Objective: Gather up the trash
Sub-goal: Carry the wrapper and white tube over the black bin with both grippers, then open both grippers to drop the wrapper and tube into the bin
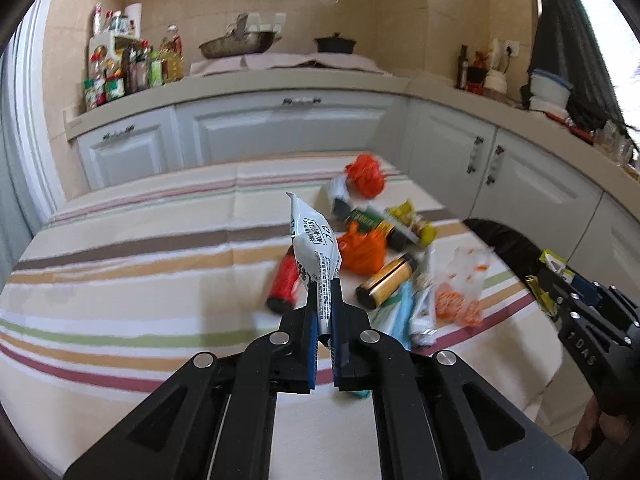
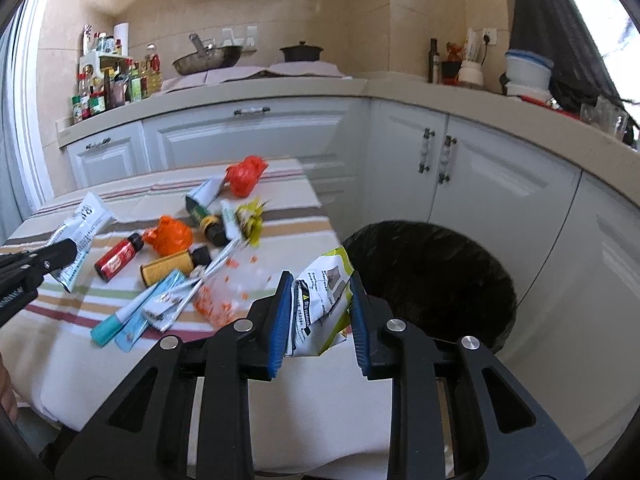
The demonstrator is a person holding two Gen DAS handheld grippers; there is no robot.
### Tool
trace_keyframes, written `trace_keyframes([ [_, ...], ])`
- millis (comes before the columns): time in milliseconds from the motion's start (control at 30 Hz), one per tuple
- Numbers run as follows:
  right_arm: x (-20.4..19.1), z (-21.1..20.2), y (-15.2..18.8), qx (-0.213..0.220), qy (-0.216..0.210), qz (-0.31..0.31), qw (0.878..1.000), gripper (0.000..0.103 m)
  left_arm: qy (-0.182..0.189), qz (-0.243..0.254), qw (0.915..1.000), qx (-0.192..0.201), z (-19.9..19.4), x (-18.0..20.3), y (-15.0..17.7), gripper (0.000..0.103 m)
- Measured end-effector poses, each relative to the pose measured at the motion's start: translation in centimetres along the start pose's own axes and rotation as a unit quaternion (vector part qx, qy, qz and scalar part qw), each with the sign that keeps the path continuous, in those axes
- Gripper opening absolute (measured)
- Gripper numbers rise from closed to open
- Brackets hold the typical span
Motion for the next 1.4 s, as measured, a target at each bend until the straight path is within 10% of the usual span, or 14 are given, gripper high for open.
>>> trace_keyframes([
  [500,9.3,1.9,-3.5,0.019,0.07,0.041,0.997,0.027,0.093,0.074,0.9927,0.024,2.5,11.4,-4.7,0.005],
  [1033,18.0,9.1,-3.8,-0.009,0.092,0.089,0.992,0.029,0.124,0.138,0.9817,-0.041,11.3,22.7,-5.6,0.006],
  [1400,20.4,12.1,-2.9,-0.026,0.096,0.112,0.989,0.05,0.115,0.134,0.9816,-0.073,13.6,23.4,-5.2,0.032],
])
Point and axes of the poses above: each gripper's, at about its wrist camera, not at the fingertips, and z roughly the way its jaws point, x to its right, y to its underside, the point moved 5 cm from there along z, roughly the way its jaws point, and after that the axes turned 3 degrees about -y, right-handed, at the moved point
